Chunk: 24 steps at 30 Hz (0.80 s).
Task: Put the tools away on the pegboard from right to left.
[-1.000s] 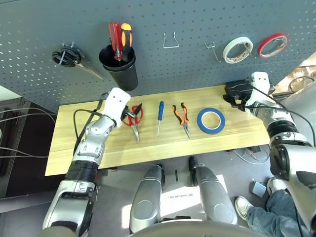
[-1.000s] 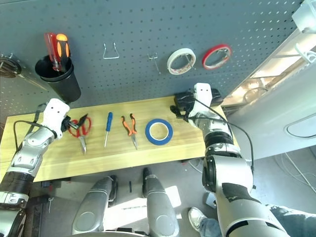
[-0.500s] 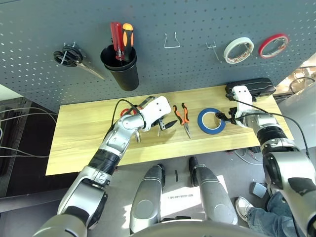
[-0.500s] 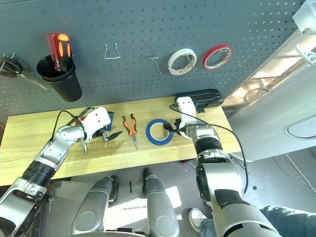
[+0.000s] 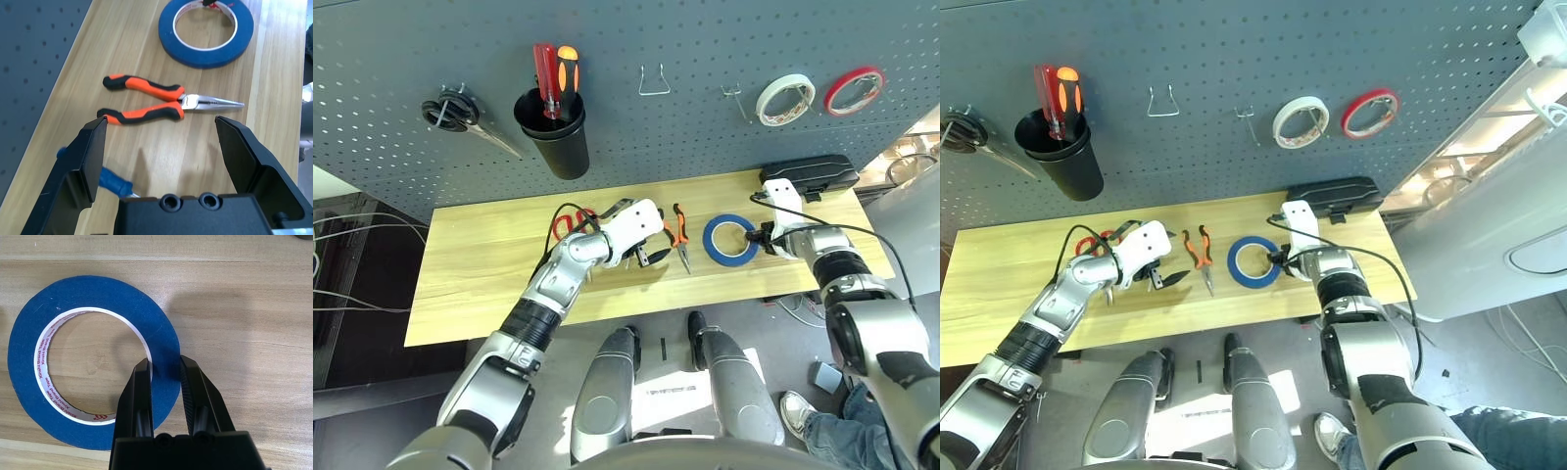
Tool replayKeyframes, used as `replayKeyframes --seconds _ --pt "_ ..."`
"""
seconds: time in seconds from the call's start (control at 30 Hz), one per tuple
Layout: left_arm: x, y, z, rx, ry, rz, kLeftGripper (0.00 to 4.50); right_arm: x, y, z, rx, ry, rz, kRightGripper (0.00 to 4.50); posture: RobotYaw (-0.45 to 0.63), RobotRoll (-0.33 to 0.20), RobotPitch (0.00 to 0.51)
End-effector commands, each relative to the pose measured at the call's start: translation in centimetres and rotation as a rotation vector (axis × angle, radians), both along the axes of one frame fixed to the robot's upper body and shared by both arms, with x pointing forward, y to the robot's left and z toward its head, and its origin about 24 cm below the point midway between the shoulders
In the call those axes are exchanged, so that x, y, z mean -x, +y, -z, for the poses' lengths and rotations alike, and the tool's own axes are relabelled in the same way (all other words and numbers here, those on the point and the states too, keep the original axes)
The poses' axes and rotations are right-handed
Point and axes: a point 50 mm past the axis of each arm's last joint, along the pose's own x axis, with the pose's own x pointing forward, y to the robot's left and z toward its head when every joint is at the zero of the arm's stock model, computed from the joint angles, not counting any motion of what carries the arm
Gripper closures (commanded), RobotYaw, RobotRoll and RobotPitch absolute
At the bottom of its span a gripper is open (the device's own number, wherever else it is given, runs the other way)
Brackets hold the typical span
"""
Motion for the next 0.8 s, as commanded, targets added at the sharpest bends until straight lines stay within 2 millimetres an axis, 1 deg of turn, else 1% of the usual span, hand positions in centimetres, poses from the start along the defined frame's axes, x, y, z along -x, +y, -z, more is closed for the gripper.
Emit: replayKeyframes --seconds 0.03,0.1,0.2,0.27,0.37,0.43,0.6,0.7,0.8 --pt "0.4 0.2 0.2 -0.004 0.007 -0.016 0.0 0.7 -0.9 0.8 0.003 0.003 0.029 3.8 0.16 0.0 0.297" --pt "0.3 0.4 -0.1 0.0 -0.012 -0.028 0.0 0.3 -1.3 -0.1 -0.021 -0.068 0.035 3.8 0.17 0.0 0.294" --pt "0.3 0.6 -0.9 0.033 -0.049 -0.052 0.0 0.1 -1.9 -2.1 -0.032 -0.224 -0.023 3.8 0.16 0.0 0.292" --pt "0.3 0.6 -1.2 0.054 -0.071 -0.054 0.0 0.7 -2.3 -3.1 -0.018 -0.31 -0.08 3.8 0.16 0.0 0.287" --pt "0.3 0.5 -2.0 0.089 -0.111 -0.058 0.0 1.8 -3.0 -5.2 0.058 -0.486 -0.169 3.8 0.14 0.0 0.28" --pt "0.2 0.4 -2.6 0.121 -0.142 -0.066 0.0 2.5 -3.0 -6.5 0.08 -0.588 -0.228 3.8 0.13 0.0 0.28" --pt "0.0 0.2 -4.0 0.192 -0.212 -0.061 0.0 5.1 -1.5 -9.4 0.2 -0.827 -0.484 3.8 0.11 0.0 0.286" --pt "-0.1 0.1 -4.4 0.207 -0.238 -0.054 0.0 6.0 -0.8 -11.0 0.235 -0.926 -0.54 3.8 0.09 0.0 0.289" --pt "-0.3 -0.2 -4.6 0.22 -0.256 -0.05 0.0 6.7 0.5 -12.5 0.259 -1.012 -0.613 3.8 0.08 0.0 0.29"
